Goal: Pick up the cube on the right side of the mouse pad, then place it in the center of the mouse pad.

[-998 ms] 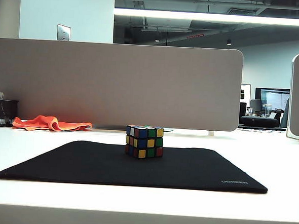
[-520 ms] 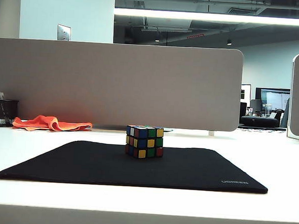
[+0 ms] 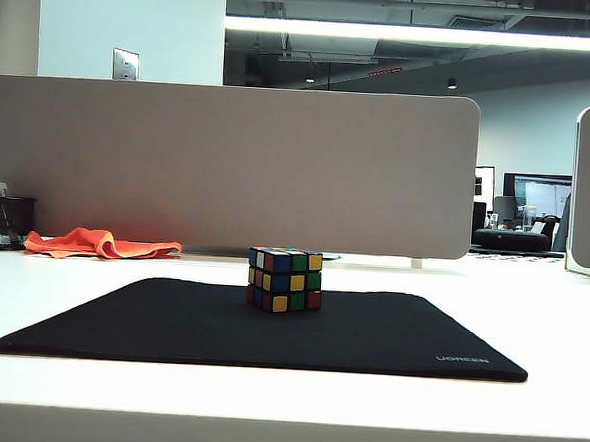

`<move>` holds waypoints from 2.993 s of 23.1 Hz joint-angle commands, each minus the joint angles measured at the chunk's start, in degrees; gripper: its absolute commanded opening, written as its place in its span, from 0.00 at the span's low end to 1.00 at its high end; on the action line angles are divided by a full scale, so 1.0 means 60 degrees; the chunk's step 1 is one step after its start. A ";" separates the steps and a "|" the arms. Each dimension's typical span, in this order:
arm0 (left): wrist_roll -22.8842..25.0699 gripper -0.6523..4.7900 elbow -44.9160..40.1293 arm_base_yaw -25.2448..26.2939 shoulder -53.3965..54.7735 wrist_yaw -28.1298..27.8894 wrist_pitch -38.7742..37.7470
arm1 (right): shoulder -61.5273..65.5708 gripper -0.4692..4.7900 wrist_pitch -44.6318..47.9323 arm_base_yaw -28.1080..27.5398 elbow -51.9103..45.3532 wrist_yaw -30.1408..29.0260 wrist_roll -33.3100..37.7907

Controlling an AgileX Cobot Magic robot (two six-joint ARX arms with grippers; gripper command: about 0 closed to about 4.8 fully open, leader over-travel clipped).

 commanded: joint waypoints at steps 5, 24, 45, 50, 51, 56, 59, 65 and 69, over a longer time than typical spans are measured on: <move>-0.0441 0.11 -0.0732 0.0011 -0.0015 -0.0415 0.1268 | 0.0011 0.08 0.0270 -0.0004 -0.0375 -0.0040 -0.0015; -0.0645 0.11 -0.0725 0.0015 -0.0015 -0.0444 0.0925 | 0.0007 0.08 0.0321 0.0007 -0.0379 -0.0302 0.0138; -0.0645 0.11 -0.0725 0.0015 -0.0015 -0.0444 0.0925 | -0.0044 0.08 0.0321 -0.1446 -0.0379 -0.0306 0.0138; -0.0645 0.11 -0.0725 0.0015 -0.0015 -0.0444 0.0925 | -0.0044 0.08 0.0324 -0.2444 -0.0379 -0.0302 0.0138; -0.0645 0.11 -0.0725 0.0015 -0.0015 -0.0444 0.0925 | -0.0047 0.08 0.0324 -0.2597 -0.0379 -0.0306 0.0138; -0.0645 0.11 -0.0725 0.0015 -0.0015 -0.0444 0.0925 | -0.0076 0.08 0.0332 -0.3238 -0.0379 -0.0302 0.0138; -0.0645 0.11 -0.0725 0.0015 -0.0022 -0.0444 0.0925 | -0.0076 0.08 0.0332 -0.3483 -0.0382 -0.0306 0.0138; -0.0641 0.11 -0.0725 0.0681 -0.2193 -0.0455 -0.0011 | -0.0076 0.08 0.0328 -0.4102 -0.0382 -0.0306 0.0138; -0.0645 0.11 -0.0721 0.1158 -0.2783 -0.0441 0.0444 | -0.0076 0.08 0.0321 -0.4404 -0.0382 -0.0306 0.0138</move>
